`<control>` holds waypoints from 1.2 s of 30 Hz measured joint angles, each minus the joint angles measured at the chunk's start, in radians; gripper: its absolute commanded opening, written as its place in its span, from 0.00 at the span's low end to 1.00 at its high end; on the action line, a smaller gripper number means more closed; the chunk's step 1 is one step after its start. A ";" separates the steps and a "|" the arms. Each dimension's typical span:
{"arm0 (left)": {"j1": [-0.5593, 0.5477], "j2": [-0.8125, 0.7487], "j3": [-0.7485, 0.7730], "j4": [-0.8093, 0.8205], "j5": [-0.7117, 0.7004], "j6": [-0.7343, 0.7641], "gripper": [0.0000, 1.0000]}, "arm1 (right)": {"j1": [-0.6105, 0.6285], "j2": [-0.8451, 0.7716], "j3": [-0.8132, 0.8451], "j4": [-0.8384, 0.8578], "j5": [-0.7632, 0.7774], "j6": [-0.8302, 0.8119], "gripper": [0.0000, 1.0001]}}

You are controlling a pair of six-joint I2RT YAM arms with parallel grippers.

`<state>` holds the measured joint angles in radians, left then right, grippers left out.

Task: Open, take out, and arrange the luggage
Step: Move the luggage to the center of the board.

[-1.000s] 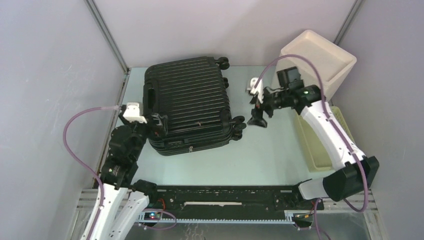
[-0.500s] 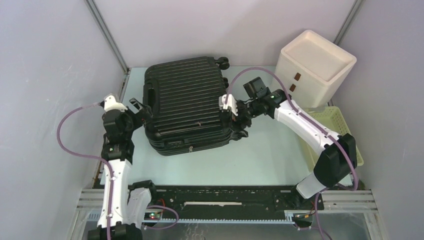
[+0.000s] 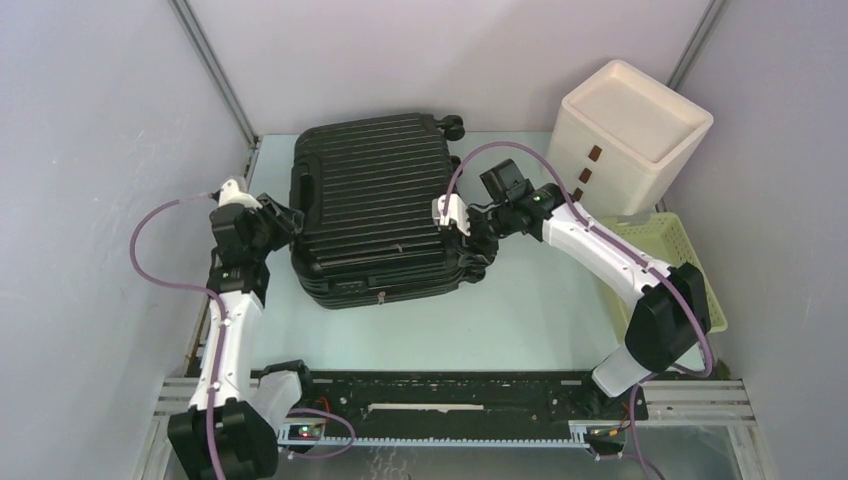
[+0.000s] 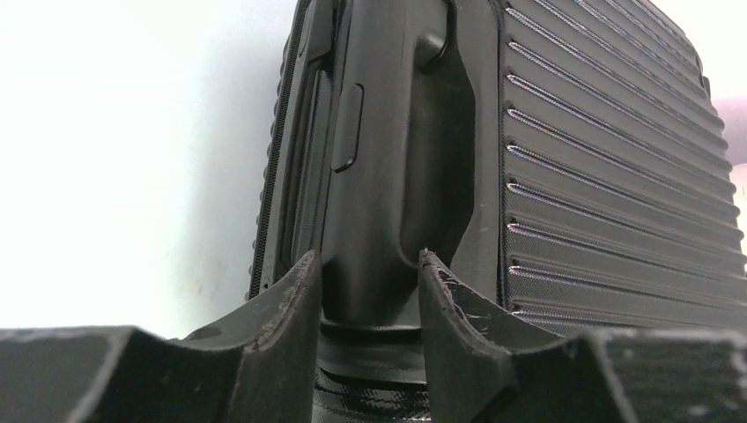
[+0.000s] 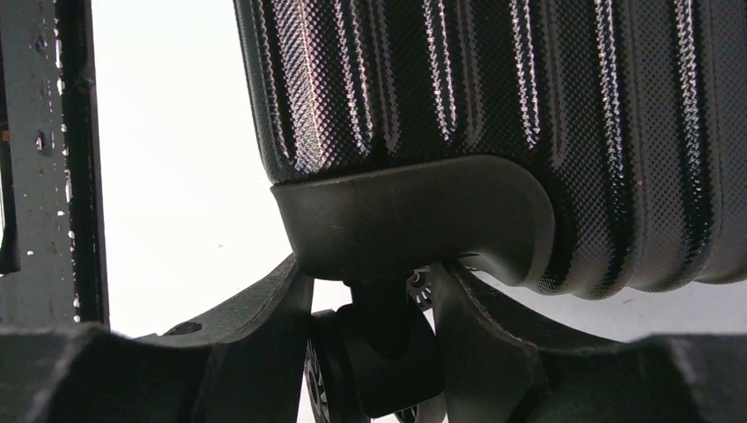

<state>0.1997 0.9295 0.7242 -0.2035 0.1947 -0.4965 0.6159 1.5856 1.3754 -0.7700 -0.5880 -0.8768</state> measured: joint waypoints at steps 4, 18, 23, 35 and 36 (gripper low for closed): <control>-0.045 0.069 0.041 0.013 0.003 0.008 0.40 | -0.022 -0.042 -0.052 0.015 -0.009 -0.010 0.26; -0.392 0.360 0.285 0.025 -0.137 0.025 0.42 | -0.126 -0.317 -0.291 0.003 0.072 0.001 0.35; -0.450 0.443 0.370 0.013 -0.127 0.024 0.47 | -0.208 -0.385 -0.335 -0.017 0.033 0.004 0.64; -0.516 0.012 0.352 -0.110 -0.184 0.192 1.00 | -0.383 -0.520 -0.388 -0.160 -0.081 -0.016 0.92; -0.516 -0.069 0.330 -0.094 -0.181 0.204 1.00 | -0.402 -0.538 -0.382 -0.175 -0.085 -0.021 0.92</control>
<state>-0.3164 0.8604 1.0542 -0.2977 0.0135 -0.2928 0.2134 1.0477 0.9936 -0.9455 -0.6731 -0.8974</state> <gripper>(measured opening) 0.995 0.924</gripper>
